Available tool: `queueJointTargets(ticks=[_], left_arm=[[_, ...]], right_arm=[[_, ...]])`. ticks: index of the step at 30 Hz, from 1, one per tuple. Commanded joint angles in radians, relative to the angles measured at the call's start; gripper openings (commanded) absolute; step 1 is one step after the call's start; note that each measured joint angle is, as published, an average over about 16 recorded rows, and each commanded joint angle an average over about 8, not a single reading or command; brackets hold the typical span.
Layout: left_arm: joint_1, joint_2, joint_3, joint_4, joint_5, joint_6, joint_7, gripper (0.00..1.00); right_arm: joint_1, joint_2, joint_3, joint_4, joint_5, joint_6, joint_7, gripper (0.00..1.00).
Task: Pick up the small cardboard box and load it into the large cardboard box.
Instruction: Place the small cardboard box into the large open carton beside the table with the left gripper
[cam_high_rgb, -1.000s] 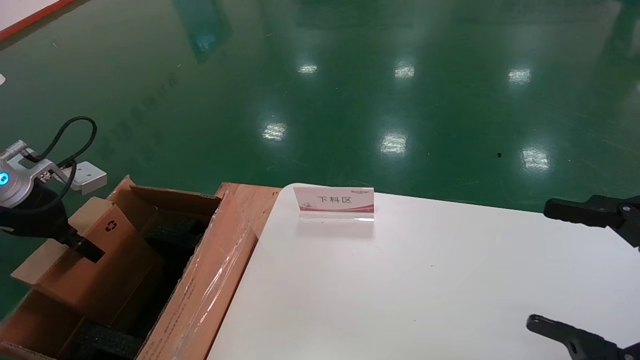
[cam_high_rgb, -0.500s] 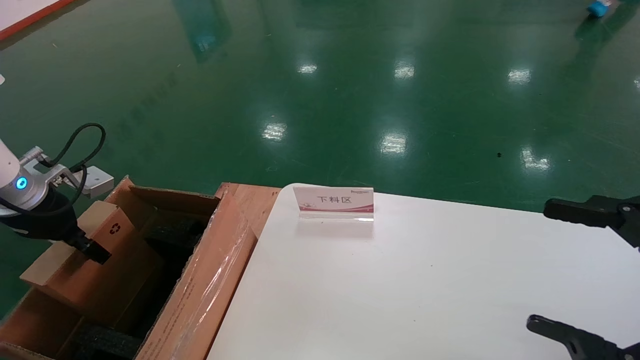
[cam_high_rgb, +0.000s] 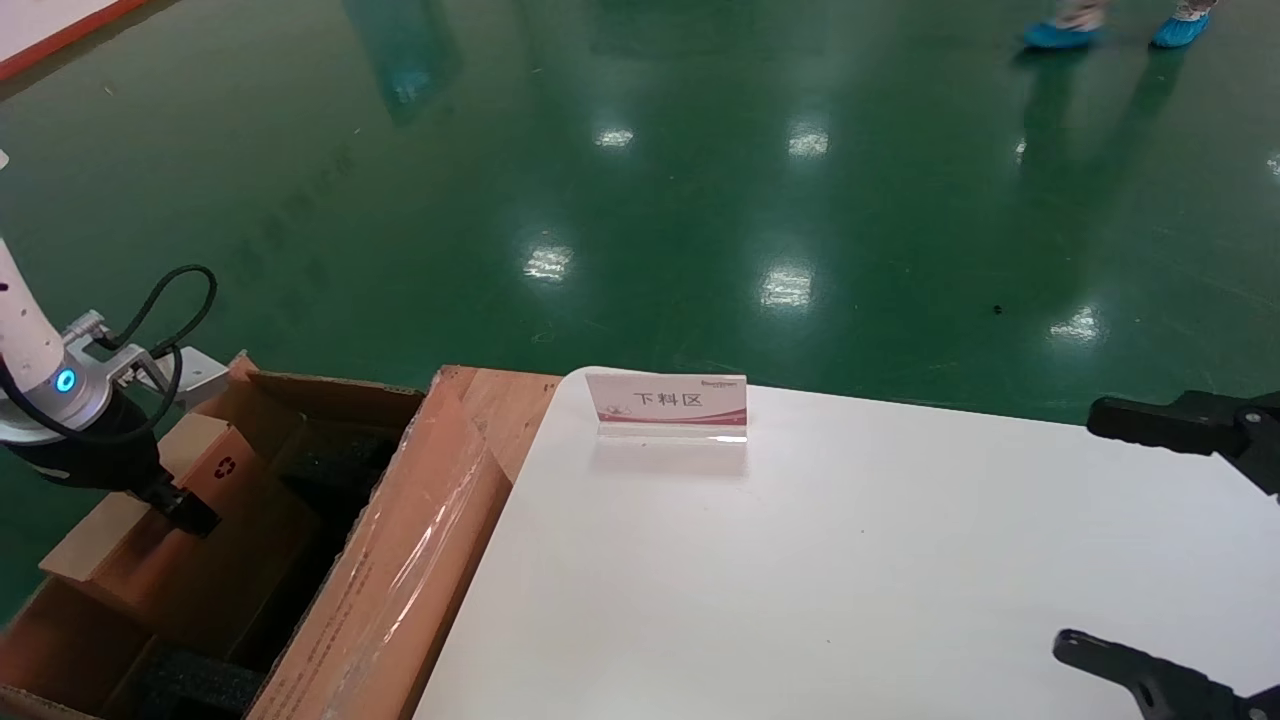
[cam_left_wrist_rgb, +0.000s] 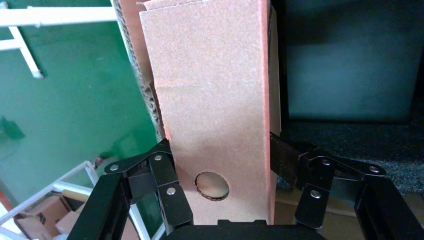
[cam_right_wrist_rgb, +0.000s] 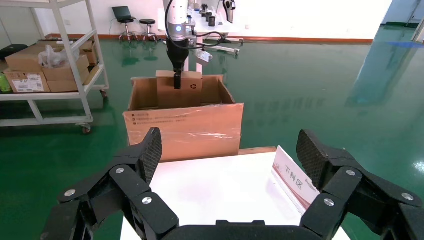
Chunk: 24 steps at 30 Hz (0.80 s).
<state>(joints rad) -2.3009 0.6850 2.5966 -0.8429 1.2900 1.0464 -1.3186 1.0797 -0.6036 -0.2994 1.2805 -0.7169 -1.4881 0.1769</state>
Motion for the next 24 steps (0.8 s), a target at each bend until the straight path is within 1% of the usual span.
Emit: queueJointTargets(ticks=[1, 2, 8, 9, 10, 24], left_arm=[[0.014, 0.004, -0.001, 0.012, -0.006, 0.002, 0.002, 0.03], [0.018, 0.005, -0.001, 0.016, -0.008, 0.004, 0.002, 0.09], [0.040, 0.013, -0.003, 0.036, -0.020, 0.010, 0.006, 0.84], [0.042, 0.014, -0.003, 0.038, -0.021, 0.010, 0.006, 0.93], [0.044, 0.015, -0.004, 0.039, -0.022, 0.010, 0.007, 0.99], [0.036, 0.011, -0.002, 0.032, -0.018, 0.013, 0.006, 1.00]], right_arm=[[0.000, 0.000, 0.000, 0.000, 0.000, 0.000, 0.000, 1.00], [0.000, 0.000, 0.000, 0.000, 0.000, 0.000, 0.000, 1.00], [0.000, 0.000, 0.000, 0.000, 0.000, 0.000, 0.000, 1.00], [0.000, 0.000, 0.000, 0.000, 0.000, 0.000, 0.000, 1.00], [0.000, 0.000, 0.000, 0.000, 0.000, 0.000, 0.000, 1.00], [0.000, 0.000, 0.000, 0.000, 0.000, 0.001, 0.000, 1.00]])
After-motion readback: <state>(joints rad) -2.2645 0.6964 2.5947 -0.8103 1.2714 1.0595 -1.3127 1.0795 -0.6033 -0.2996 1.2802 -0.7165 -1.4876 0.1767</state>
